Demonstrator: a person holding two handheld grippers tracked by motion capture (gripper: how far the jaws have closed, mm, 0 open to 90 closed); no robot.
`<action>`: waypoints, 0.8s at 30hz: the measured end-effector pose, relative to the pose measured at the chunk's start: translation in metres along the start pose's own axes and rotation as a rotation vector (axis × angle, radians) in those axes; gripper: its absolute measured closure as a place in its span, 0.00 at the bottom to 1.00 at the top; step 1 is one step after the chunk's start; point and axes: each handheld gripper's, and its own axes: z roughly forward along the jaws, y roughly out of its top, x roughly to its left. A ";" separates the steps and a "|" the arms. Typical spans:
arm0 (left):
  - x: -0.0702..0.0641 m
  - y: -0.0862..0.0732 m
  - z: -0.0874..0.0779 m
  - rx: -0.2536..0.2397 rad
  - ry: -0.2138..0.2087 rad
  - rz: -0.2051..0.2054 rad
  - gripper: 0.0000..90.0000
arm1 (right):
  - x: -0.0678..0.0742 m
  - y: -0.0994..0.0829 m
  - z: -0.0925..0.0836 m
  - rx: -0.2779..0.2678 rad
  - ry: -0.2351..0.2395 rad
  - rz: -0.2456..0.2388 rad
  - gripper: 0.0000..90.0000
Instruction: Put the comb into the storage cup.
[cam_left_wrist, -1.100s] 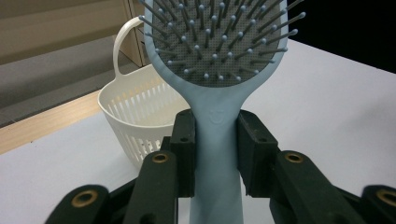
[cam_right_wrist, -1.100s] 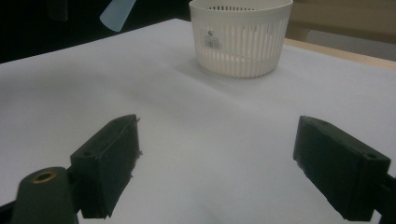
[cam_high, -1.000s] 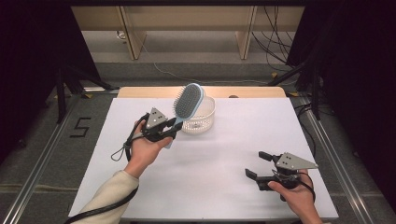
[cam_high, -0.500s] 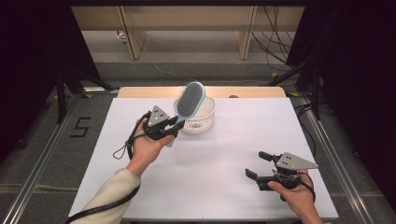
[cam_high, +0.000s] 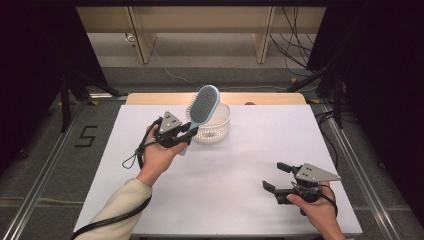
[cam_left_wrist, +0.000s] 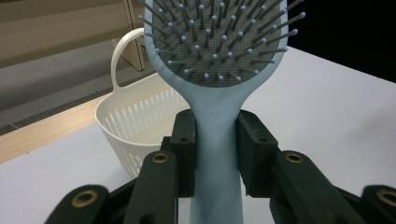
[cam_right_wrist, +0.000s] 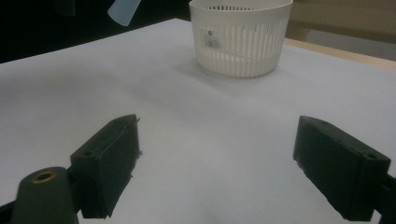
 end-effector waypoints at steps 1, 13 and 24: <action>0.000 0.001 0.000 0.000 0.000 0.000 0.78 | 0.000 0.000 0.000 0.001 0.000 0.000 0.17; -0.001 0.007 0.004 -0.008 0.004 0.006 0.78 | 0.000 0.000 0.000 0.001 0.002 0.000 0.17; 0.000 0.012 0.006 -0.019 0.011 0.005 0.78 | 0.000 0.000 0.000 0.001 0.004 -0.001 0.17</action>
